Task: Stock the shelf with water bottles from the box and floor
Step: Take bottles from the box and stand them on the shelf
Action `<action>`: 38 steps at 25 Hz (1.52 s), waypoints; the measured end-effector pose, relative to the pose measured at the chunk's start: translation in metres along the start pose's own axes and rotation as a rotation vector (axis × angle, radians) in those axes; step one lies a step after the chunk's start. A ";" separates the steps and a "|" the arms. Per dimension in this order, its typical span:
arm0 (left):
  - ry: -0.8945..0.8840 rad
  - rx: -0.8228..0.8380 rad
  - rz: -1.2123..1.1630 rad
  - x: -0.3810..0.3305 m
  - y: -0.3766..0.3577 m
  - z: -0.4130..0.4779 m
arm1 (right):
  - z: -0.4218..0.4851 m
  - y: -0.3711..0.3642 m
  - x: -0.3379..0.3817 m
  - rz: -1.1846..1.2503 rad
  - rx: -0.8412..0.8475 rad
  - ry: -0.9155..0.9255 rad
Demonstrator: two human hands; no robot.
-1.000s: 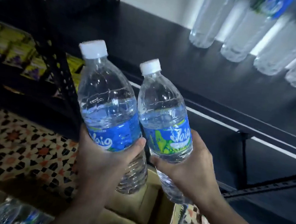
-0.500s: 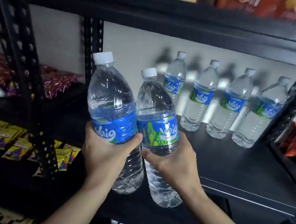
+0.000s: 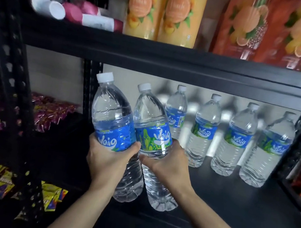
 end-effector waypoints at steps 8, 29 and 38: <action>0.088 0.030 -0.025 0.042 -0.025 0.098 | 0.058 -0.098 -0.002 0.016 -0.115 -0.119; 0.042 0.150 -0.080 0.078 -0.038 0.176 | 0.120 -0.194 -0.043 0.099 -0.345 -0.199; 0.090 0.127 -0.072 0.077 -0.059 0.180 | 0.105 -0.196 -0.070 -0.113 -0.099 -0.343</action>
Point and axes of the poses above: each hand's wrist, its own z-axis towards the middle knuckle, its own y-axis out of the back of the hand, x = y × z, the point moved 5 cm from there along z, towards the middle knuckle, and after that the axes turned 9 degrees about -x, right-handed, at the moved point
